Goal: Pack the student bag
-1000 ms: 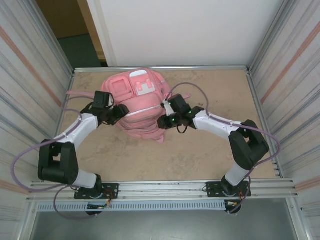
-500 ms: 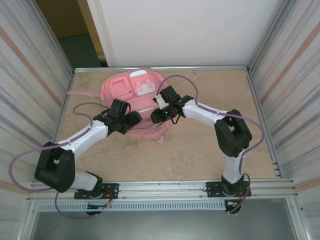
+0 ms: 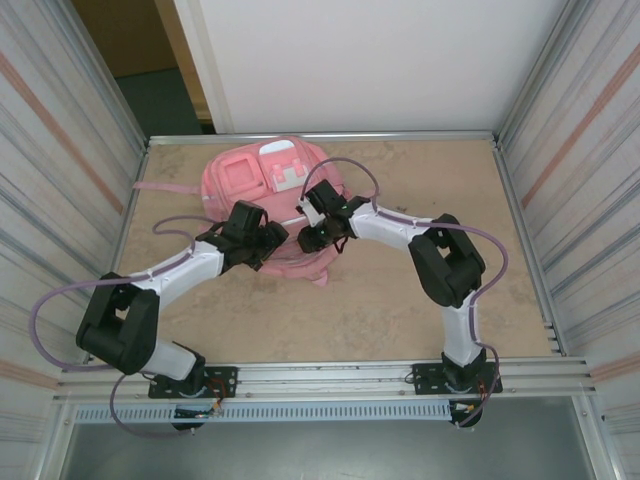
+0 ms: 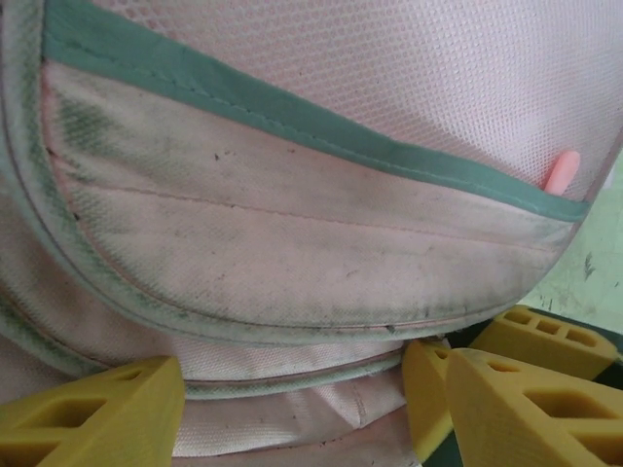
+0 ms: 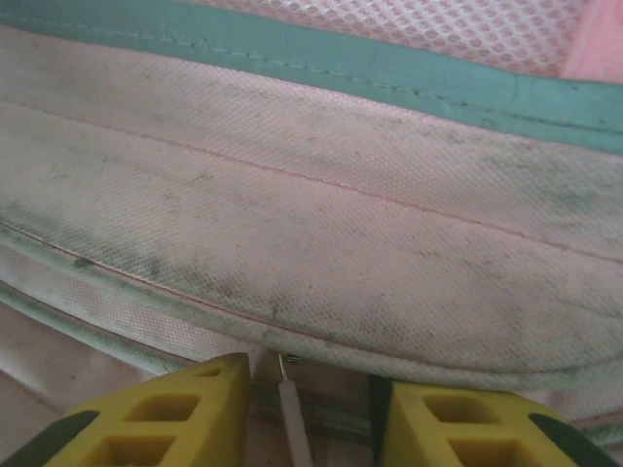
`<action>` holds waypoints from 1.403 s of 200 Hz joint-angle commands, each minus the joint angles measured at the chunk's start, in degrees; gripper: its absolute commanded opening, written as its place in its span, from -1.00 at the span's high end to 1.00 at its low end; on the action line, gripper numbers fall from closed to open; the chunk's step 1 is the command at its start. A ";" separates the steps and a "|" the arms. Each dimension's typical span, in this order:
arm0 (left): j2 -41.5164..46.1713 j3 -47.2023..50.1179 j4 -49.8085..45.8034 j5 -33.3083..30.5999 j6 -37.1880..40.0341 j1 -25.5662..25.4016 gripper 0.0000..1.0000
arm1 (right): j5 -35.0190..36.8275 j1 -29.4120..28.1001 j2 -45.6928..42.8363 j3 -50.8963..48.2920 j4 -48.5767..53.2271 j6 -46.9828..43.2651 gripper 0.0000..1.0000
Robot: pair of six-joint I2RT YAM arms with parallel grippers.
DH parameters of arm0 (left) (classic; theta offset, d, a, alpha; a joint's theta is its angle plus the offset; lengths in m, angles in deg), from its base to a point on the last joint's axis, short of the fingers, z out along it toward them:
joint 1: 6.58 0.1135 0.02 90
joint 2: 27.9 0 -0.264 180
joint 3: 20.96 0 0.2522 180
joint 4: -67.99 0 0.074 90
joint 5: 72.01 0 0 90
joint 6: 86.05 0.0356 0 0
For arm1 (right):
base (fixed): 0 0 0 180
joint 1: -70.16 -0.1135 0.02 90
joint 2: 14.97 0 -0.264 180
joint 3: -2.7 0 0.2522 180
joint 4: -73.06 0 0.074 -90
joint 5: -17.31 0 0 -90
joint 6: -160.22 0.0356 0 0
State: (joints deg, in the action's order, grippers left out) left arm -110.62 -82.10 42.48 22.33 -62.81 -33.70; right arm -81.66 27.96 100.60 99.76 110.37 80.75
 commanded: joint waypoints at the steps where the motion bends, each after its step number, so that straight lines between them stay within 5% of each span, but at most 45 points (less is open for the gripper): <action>1: -0.34 0.10 1.21 -1.61 -2.77 -0.22 -0.41 | 1.50 -1.98 3.14 2.85 1.19 -0.24 0.42; 50: 0.19 0.25 1.30 -2.62 -4.28 -0.22 -0.43 | 1.01 -2.99 1.67 0.85 -2.34 4.53 1.00; 87: 1.00 0.96 0.01 -3.45 -6.88 -0.22 -0.38 | -5.33 -4.06 -5.54 -7.30 -15.98 9.82 1.00; 175: 5.88 1.32 -7.97 -11.35 -13.30 1.32 -0.34 | -1.16 -11.54 -13.42 -9.71 -24.60 10.24 1.00; 193: 7.07 2.10 -8.51 -13.40 -15.12 1.45 -0.16 | -0.63 -12.77 -13.58 -9.31 -23.59 10.29 1.00; 237: 10.37 2.87 -11.52 -16.94 -13.09 2.86 0.85 | 2.48 -13.00 -15.74 -12.70 -22.27 9.62 1.00; 280: 12.39 4.22 -8.86 -12.48 -3.86 6.35 1.00 | 5.64 -8.62 -20.90 -20.01 -21.07 8.46 1.00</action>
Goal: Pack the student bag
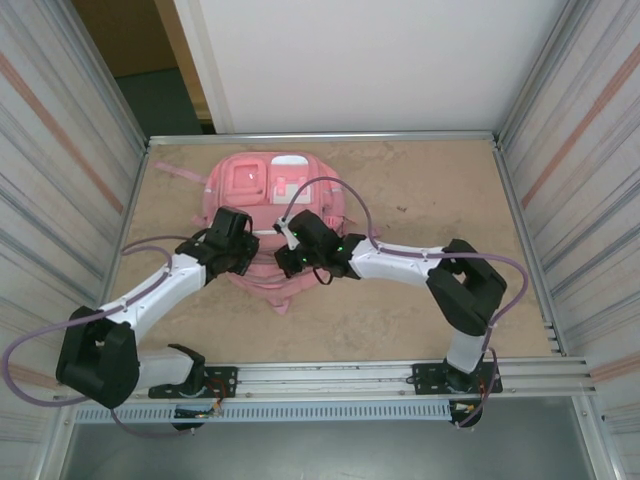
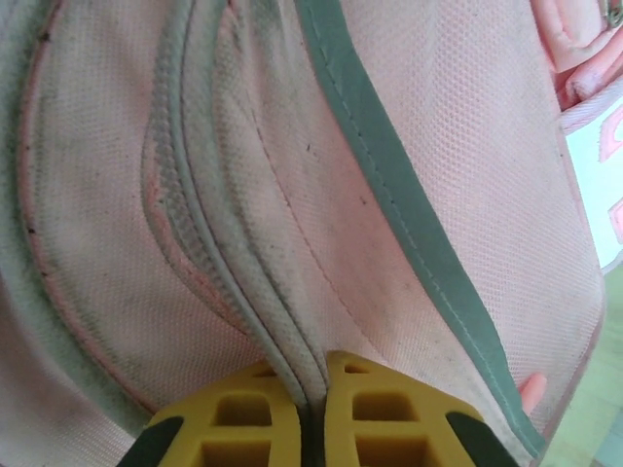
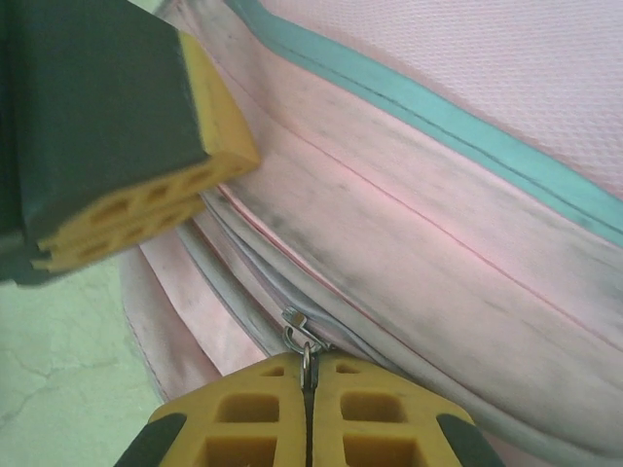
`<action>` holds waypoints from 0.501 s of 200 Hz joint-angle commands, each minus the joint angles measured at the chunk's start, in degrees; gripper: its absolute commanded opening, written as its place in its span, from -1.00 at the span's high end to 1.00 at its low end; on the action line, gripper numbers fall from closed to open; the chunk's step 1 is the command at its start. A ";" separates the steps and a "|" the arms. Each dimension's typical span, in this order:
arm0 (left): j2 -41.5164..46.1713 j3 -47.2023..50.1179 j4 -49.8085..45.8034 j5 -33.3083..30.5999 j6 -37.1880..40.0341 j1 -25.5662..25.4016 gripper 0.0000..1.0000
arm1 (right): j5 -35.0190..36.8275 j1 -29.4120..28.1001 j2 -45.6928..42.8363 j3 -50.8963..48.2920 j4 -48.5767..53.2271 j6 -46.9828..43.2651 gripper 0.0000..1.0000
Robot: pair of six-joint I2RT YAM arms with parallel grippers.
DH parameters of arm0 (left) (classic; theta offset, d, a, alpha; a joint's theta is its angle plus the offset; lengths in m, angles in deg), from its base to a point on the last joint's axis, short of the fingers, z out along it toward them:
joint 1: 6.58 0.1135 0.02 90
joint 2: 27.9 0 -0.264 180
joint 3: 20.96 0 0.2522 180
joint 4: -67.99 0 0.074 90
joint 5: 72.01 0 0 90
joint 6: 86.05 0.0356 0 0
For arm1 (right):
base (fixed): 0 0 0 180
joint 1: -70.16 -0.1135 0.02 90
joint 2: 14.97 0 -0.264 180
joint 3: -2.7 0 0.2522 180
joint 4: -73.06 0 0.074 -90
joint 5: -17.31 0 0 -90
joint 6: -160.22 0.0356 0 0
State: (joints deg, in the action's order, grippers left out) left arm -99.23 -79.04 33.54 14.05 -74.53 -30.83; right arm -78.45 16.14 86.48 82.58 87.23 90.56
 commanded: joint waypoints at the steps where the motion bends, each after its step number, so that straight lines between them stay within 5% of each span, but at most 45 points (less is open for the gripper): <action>1: 0.92 1.07 0.01 -3.95 8.01 3.54 1.00 | 2.42 3.34 -6.92 -2.88 2.29 -1.35 1.00; 52: 0.38 0.02 -0.02 4.57 17.69 11.23 1.00 | 4.08 7.35 -11.41 -6.32 3.71 -0.83 1.00; 100: -11.93 -10.45 -1.01 24.45 31.65 20.74 0.86 | -0.16 4.17 -7.85 -2.64 0.34 5.11 1.00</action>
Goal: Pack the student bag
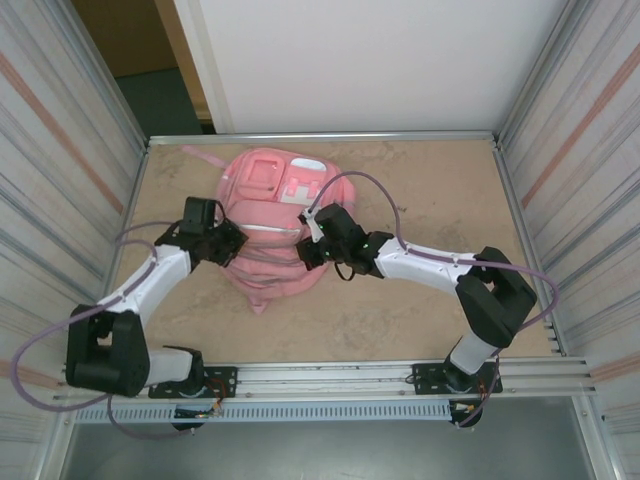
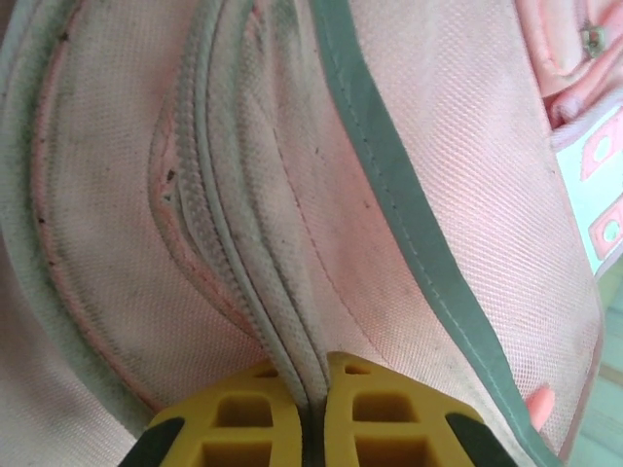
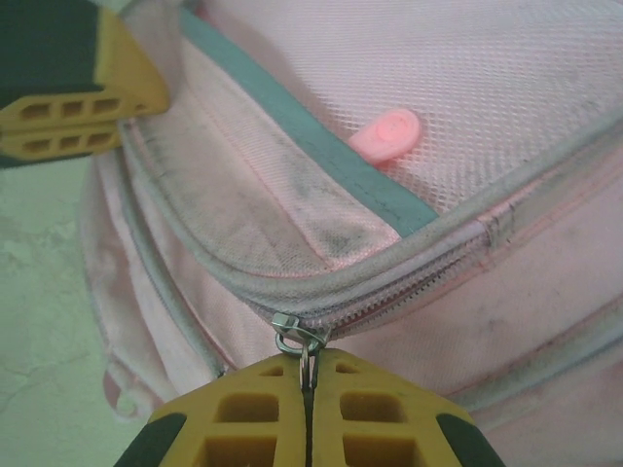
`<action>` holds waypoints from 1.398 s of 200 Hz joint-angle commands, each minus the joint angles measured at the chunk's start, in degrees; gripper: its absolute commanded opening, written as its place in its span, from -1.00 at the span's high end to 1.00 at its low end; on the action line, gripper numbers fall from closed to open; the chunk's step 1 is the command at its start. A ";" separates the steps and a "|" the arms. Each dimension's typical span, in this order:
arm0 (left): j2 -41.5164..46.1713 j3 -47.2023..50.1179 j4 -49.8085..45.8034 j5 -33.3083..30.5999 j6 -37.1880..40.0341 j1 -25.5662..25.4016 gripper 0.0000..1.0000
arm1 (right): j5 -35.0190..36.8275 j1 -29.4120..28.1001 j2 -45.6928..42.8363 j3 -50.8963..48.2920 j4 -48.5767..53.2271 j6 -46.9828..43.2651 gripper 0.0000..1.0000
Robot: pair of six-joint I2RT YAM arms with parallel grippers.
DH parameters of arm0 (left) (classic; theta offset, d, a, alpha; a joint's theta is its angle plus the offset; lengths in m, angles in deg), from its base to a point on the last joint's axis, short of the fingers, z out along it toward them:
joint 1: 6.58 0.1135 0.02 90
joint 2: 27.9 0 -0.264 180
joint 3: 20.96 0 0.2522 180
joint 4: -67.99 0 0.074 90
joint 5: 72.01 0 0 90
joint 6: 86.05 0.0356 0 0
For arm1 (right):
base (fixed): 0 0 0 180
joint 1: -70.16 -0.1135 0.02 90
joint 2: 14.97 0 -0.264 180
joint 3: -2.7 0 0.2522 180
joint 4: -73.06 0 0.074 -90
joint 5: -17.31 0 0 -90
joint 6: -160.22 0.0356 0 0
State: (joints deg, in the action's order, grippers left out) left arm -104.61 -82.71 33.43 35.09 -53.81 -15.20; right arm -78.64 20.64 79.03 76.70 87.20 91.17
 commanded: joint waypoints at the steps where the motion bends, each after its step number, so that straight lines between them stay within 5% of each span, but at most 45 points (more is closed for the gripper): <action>1: -6.84 -6.91 -0.91 3.74 11.01 5.20 0.86 | -0.08 -0.54 -0.31 3.27 0.21 4.69 1.00; 18: -11.36 -10.34 -0.15 7.59 11.10 5.81 0.71 | -0.42 -3.92 1.61 4.88 -1.69 5.95 1.00; 33: -13.78 -13.07 0.28 9.16 11.43 5.81 0.08 | 0.05 -6.36 3.83 6.92 -2.15 5.42 1.00; 64: -10.18 -13.62 -2.76 8.29 12.17 8.17 -0.08 | -1.54 -7.76 7.82 10.74 -4.21 7.50 1.00; 121: 8.48 4.05 -1.09 7.62 3.28 8.82 -0.27 | -2.21 -9.15 12.93 14.63 -6.00 6.28 1.00; 202: 7.39 7.50 4.79 3.59 -2.31 0.04 -0.08 | -4.00 -10.58 15.53 16.34 -6.35 6.39 1.00; 252: 6.71 10.63 8.60 2.72 -4.14 -0.34 0.81 | -4.05 -10.27 15.02 14.36 -6.46 4.89 1.00; 279: 8.05 10.50 6.87 1.44 -2.79 -0.29 1.00 | -3.54 -9.65 14.07 12.70 -6.83 4.25 1.00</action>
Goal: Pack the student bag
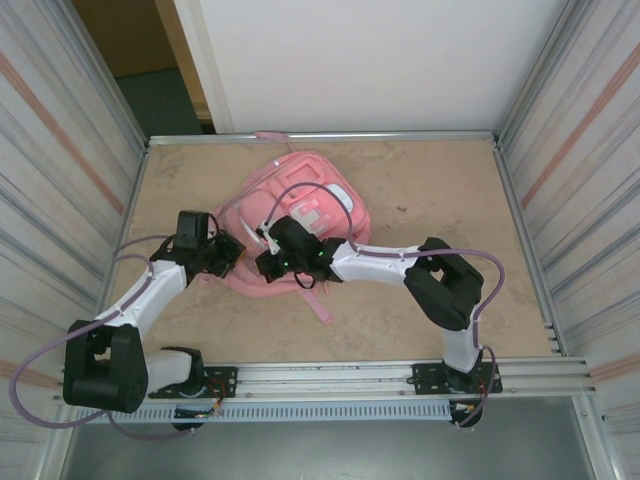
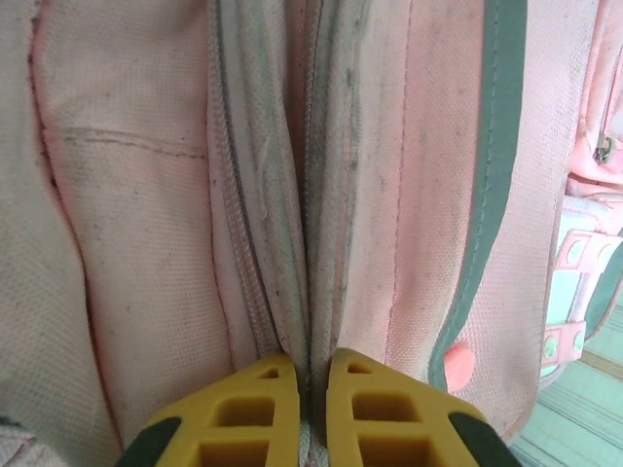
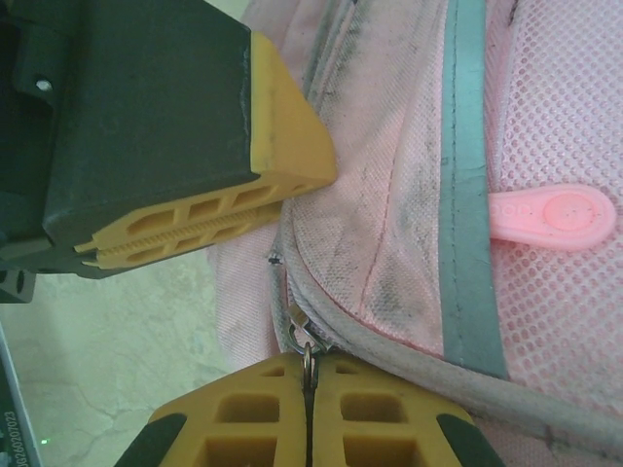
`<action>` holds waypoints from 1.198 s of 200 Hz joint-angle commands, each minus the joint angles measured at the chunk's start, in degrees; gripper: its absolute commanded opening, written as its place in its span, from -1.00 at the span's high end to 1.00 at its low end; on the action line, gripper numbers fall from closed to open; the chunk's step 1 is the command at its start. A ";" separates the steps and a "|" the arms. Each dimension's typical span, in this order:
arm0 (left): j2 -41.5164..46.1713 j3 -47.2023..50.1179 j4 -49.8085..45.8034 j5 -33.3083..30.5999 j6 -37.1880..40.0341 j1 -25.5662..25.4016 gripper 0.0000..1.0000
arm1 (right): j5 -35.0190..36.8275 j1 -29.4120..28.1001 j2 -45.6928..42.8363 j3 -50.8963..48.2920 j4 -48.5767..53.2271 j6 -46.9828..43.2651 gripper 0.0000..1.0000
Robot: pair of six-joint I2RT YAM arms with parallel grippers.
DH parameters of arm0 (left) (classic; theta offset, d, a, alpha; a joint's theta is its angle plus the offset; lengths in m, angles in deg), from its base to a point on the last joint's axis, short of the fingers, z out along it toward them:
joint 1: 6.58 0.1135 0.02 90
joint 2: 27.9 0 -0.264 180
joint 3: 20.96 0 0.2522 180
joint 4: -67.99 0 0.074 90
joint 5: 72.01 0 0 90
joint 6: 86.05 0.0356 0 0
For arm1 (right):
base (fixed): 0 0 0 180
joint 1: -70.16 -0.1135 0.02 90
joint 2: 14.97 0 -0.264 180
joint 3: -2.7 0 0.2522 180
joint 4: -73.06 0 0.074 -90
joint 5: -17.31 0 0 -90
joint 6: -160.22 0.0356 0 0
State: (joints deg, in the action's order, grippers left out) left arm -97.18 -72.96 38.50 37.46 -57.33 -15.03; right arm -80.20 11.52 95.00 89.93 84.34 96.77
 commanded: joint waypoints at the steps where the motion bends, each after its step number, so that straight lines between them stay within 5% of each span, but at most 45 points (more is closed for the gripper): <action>1: 0.76 0.77 1.73 -0.96 0.68 -0.49 1.00 | -1.90 -0.48 -1.93 -0.52 -3.86 -1.38 1.00; 37: 3.68 1.71 -0.40 -4.84 2.99 0.36 1.00 | 0.19 1.29 -5.16 -5.72 -4.56 -2.56 1.00; 103: 2.69 1.20 -0.04 -1.91 4.89 2.38 1.00 | 6.75 6.49 -12.27 -15.01 -1.91 -4.28 0.93; 136: 2.03 1.15 2.26 2.70 7.27 2.12 1.00 | 7.55 9.70 -14.86 -18.12 -2.71 -4.65 0.67; 159: 2.99 -0.92 0.84 4.46 11.42 1.82 0.56 | 9.74 10.29 -19.74 -22.66 -5.02 -5.74 0.20; 169: 3.70 -2.52 -1.70 2.10 13.87 1.60 0.05 | 10.53 11.06 -22.63 -25.04 -6.79 -6.75 0.05; 184: 5.34 -4.51 -4.76 -4.72 19.26 1.09 -0.18 | 12.55 13.20 -27.75 -29.07 -8.75 -8.58 -0.99; 187: 5.81 -4.77 -5.24 -6.36 20.42 0.69 -0.24 | 13.25 13.75 -28.97 -29.73 -8.77 -8.83 -0.98; 192: 6.72 -5.30 -5.84 -9.69 22.61 0.03 -0.85 | 14.67 14.79 -30.83 -30.78 -8.65 -9.23 -0.97; 195: 7.25 -5.49 -6.11 -12.18 24.21 -0.49 -0.96 | 15.54 15.42 -31.92 -31.35 -8.41 -9.57 -0.98; 216: 12.30 -0.92 2.51 -31.80 43.83 -7.72 -0.97 | 22.96 20.82 -39.85 -35.81 -9.04 -12.67 -0.98; 232: 13.89 11.61 26.65 -40.93 72.06 -12.28 -0.97 | 29.61 25.21 -44.33 -40.56 -11.94 -16.51 -0.97; 239: 12.74 17.01 38.01 -40.32 76.48 -10.73 -0.97 | 31.84 27.32 -46.10 -42.74 -13.51 -18.00 -0.97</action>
State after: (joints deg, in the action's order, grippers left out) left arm -84.11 -70.36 47.44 13.87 -16.52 -24.30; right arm -60.57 33.91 54.31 52.66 75.36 85.67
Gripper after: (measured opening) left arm 0.985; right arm 0.987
